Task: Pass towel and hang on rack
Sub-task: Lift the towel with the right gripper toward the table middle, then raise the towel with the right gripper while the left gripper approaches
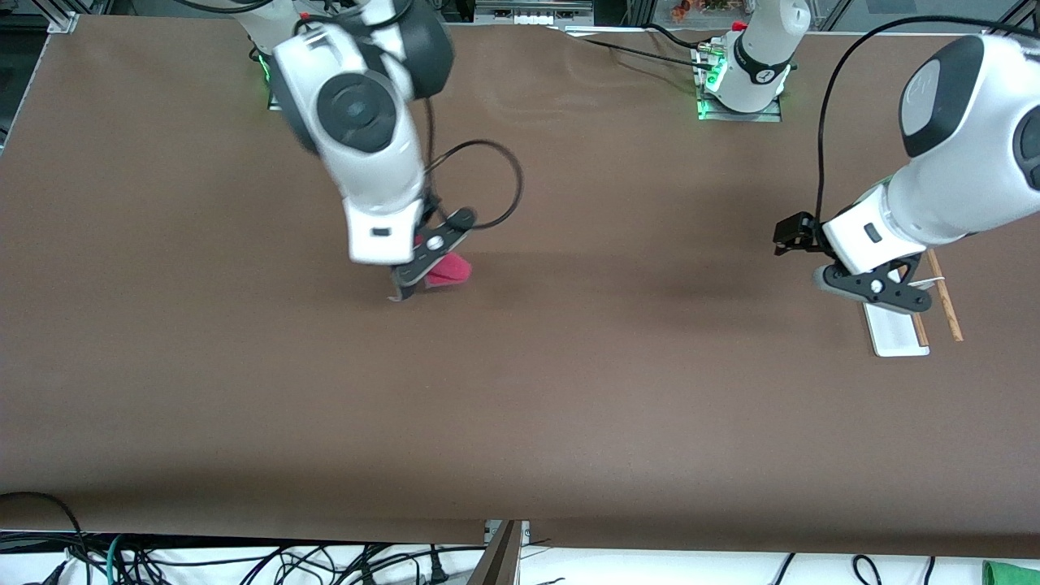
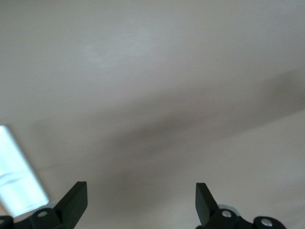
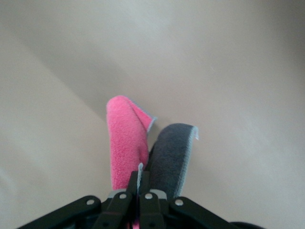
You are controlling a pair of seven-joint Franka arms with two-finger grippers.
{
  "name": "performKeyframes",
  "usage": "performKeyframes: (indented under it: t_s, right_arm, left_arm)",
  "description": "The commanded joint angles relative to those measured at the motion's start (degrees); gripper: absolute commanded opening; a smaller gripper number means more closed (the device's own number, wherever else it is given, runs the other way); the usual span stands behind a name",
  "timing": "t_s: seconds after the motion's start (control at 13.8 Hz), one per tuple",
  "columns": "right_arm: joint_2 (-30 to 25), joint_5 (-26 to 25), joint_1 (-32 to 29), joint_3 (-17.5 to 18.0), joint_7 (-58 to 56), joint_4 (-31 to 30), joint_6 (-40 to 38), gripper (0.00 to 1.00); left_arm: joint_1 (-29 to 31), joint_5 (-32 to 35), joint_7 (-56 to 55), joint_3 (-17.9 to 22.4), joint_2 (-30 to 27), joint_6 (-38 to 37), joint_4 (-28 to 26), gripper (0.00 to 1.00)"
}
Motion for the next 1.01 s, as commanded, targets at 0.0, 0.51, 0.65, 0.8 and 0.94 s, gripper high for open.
performKeyframes:
  t_s: [0.0,0.51,0.65,0.8,0.94]
  right_arm:
    - [-0.4,2.7,1.2,1.1,0.9,3.4,1.2,0.00]
    - [-0.5,6.3,3.7,7.0,6.4,4.6,13.0,0.00]
    - [-0.5,6.1,4.3,8.8,9.3,4.6,15.2,0.00]
    - [-0.5,5.9,5.5,8.7,10.8,4.6,16.5,0.00]
    - [-1.0,5.8,6.1,8.7,13.2,4.6,16.7,0.00]
  left_arm:
    - [0.6,-9.9,7.9,0.4,4.8,-0.5,2.9,1.00]
    - [-0.5,-32.2,25.8,-0.2,14.0,1.2,2.0,1.00]
    - [-1.6,-34.6,29.3,-0.9,15.7,0.9,0.9,1.00]
    - [-1.4,-38.2,37.4,-2.1,18.5,-0.1,0.7,1.00]
    - [-1.3,-43.2,44.9,-2.5,21.2,-2.9,0.1,1.00]
